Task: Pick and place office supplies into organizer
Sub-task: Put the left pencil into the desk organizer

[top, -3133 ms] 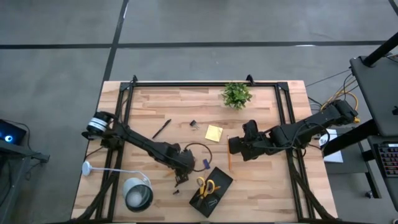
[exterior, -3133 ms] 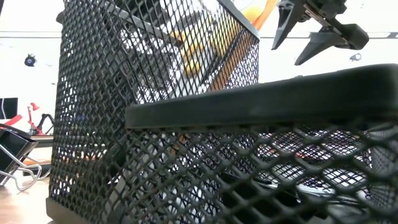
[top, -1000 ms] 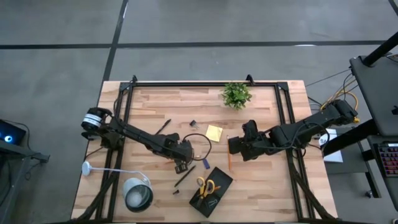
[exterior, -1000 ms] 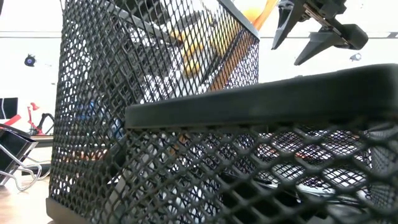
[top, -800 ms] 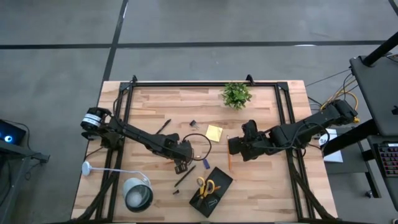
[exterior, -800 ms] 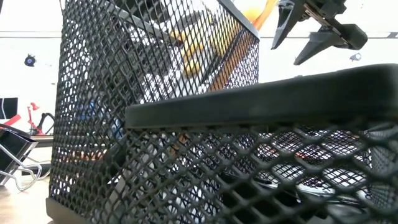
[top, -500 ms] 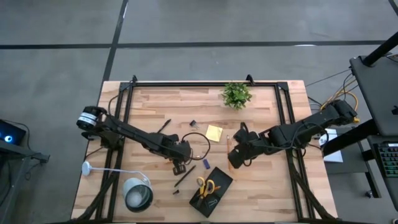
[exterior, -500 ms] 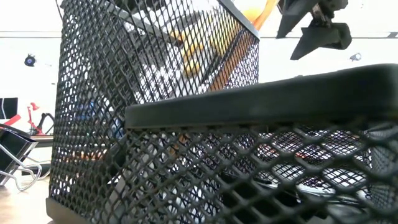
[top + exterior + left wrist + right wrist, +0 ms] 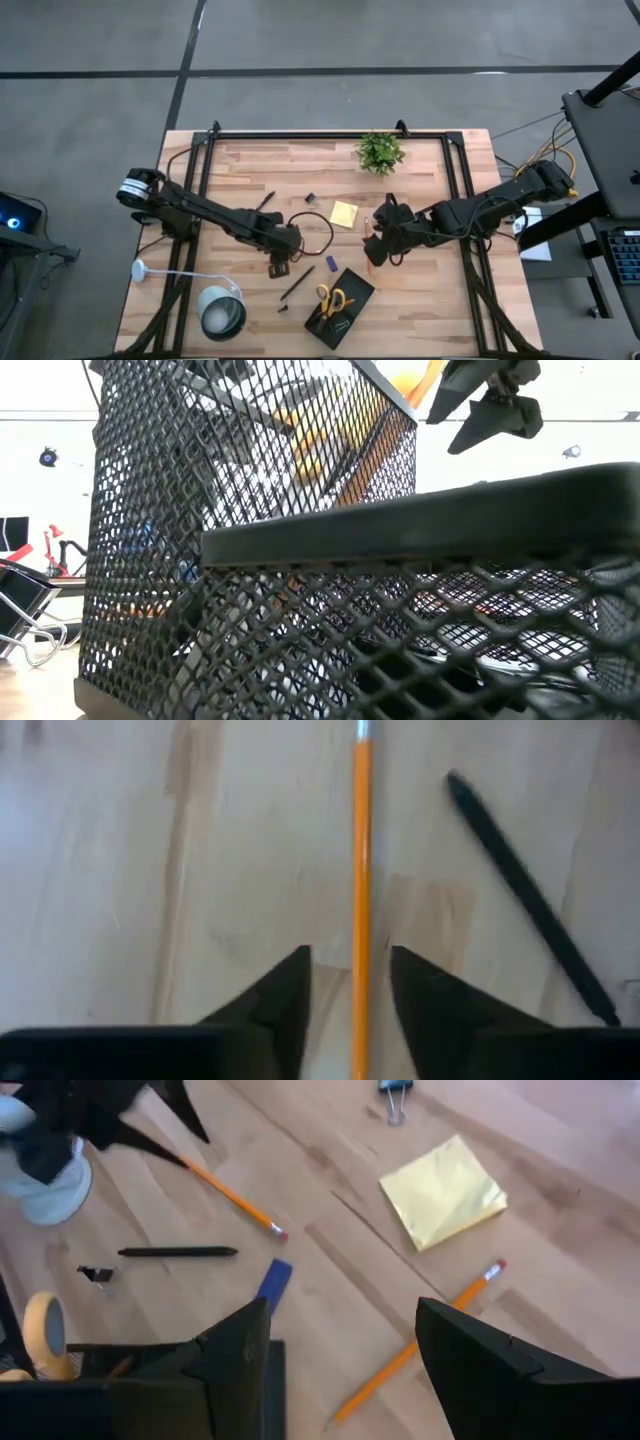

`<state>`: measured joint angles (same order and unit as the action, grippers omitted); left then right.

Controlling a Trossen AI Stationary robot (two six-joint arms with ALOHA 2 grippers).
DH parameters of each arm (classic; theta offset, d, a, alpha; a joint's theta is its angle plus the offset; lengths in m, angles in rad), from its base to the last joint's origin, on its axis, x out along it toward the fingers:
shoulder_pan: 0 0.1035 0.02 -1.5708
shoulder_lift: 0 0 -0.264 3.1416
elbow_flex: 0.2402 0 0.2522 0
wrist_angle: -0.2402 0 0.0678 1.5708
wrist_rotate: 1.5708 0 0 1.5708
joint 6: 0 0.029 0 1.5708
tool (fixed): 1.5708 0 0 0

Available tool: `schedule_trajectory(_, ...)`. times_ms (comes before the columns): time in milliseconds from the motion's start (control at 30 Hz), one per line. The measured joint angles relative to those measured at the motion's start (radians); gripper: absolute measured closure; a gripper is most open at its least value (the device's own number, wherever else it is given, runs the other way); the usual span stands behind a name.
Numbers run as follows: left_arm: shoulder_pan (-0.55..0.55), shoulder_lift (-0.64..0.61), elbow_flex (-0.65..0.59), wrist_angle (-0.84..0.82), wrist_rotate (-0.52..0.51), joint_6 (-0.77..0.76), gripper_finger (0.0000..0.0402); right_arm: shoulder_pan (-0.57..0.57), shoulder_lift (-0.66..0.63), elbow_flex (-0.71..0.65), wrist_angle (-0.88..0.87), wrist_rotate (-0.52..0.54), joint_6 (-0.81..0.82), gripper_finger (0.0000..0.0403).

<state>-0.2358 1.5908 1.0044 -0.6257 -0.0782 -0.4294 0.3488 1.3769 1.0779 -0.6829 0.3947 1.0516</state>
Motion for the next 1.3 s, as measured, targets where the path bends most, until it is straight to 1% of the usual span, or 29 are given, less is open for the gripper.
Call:
schedule_trajectory(100,0.003,0.023,0.000,-0.018,0.060,-0.035,0.0221,0.000,0.000,0.000,0.018,0.023,-0.028,0.0168)
schedule_trajectory(167,0.002,0.026,-0.001,-0.021,0.084,-0.035,0.0195,-0.001,0.000,0.000,0.021,0.033,-0.045,0.0168)
schedule_trajectory(233,0.001,0.026,-0.005,-0.022,0.086,-0.048,0.0178,-0.001,0.000,0.000,0.021,0.046,-0.061,0.0168)
schedule_trajectory(300,0.000,0.026,-0.011,-0.022,0.087,-0.068,0.0170,0.000,0.000,0.000,0.022,0.058,-0.064,0.0168)
schedule_trajectory(467,-0.002,0.026,-0.048,-0.023,0.150,-0.063,0.0166,0.000,0.001,0.000,0.042,0.080,-0.065,0.0168)
schedule_trajectory(767,-0.004,0.025,-0.130,-0.029,0.146,-0.085,0.0166,0.000,0.001,-0.001,0.090,0.080,-0.069,0.0168)
schedule_trajectory(1133,-0.004,0.022,-0.149,0.016,0.147,-0.089,0.0166,0.000,0.001,-0.001,0.091,0.080,-0.083,0.0168)
schedule_trajectory(1200,-0.004,0.023,-0.142,0.015,0.147,-0.082,0.0170,0.000,0.001,-0.001,0.091,0.082,-0.079,0.0168)
schedule_trajectory(1300,-0.004,0.026,-0.134,0.027,0.149,-0.058,0.0181,0.000,0.001,-0.001,0.091,0.112,-0.061,0.0168)
